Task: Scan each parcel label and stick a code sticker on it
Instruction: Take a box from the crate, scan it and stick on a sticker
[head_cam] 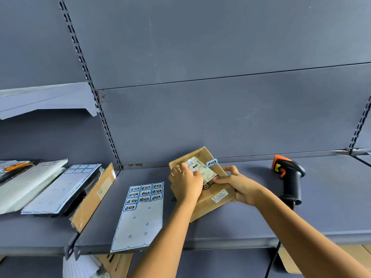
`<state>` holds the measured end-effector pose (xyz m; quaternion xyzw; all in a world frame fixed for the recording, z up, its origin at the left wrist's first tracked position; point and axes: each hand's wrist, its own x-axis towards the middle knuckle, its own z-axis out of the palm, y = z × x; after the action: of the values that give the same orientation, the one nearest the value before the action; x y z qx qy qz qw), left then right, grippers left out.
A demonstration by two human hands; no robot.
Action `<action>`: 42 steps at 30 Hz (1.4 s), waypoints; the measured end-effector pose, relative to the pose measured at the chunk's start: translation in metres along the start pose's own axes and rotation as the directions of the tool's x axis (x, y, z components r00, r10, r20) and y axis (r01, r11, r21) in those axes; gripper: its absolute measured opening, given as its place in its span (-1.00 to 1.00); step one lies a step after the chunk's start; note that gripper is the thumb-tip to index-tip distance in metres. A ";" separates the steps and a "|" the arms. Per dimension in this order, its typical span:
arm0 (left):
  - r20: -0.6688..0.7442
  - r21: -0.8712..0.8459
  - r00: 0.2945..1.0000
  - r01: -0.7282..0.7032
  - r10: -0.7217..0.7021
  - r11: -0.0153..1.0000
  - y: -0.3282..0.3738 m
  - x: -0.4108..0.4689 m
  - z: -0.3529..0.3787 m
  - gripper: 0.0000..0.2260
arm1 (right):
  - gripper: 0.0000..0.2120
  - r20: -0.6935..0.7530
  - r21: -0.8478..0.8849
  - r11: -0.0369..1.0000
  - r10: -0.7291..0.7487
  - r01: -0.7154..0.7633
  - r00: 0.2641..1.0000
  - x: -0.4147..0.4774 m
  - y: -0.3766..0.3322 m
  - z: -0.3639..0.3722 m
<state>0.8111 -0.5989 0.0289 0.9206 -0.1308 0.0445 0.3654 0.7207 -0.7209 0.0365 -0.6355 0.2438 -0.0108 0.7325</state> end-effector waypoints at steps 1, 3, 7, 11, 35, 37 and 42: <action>-0.012 -0.091 1.000 -0.014 0.013 0.996 -0.002 0.001 -0.002 -0.71 | -0.61 -0.017 0.004 1.000 -0.012 0.012 1.000 -0.002 0.001 0.002; -0.060 -0.309 0.998 -0.034 0.016 0.950 -0.010 0.003 -0.006 -0.78 | -0.63 -0.037 0.027 0.999 -0.021 0.022 0.999 -0.005 0.003 0.002; -0.105 -0.305 0.993 0.025 -0.059 0.952 -0.038 0.002 -0.014 -0.85 | -0.62 -0.080 0.078 0.995 -0.058 0.065 0.995 -0.015 0.009 -0.009; 0.018 0.012 0.999 -0.046 0.046 0.999 -0.062 -0.008 -0.010 -0.90 | -0.56 -0.128 0.191 0.971 -0.117 0.140 0.985 -0.020 0.014 -0.020; 0.171 0.083 0.932 -0.337 0.320 0.938 -0.017 -0.037 0.023 -0.83 | -0.62 -0.278 0.383 0.869 -0.215 0.313 0.936 -0.048 0.016 -0.064; 0.177 0.089 0.931 -0.338 0.319 0.937 -0.017 -0.037 0.023 -0.83 | -0.61 -0.277 0.380 0.872 -0.212 0.309 0.937 -0.048 0.017 -0.064; 0.186 0.069 0.932 -0.329 0.312 0.942 -0.020 -0.038 0.019 -0.84 | -0.61 -0.287 0.373 0.876 -0.205 0.306 0.936 -0.047 0.018 -0.060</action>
<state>0.7803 -0.5900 -0.0051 0.9042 -0.3082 0.0303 0.2942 0.6516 -0.7572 0.0317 -0.4874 0.2354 -0.2355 0.8072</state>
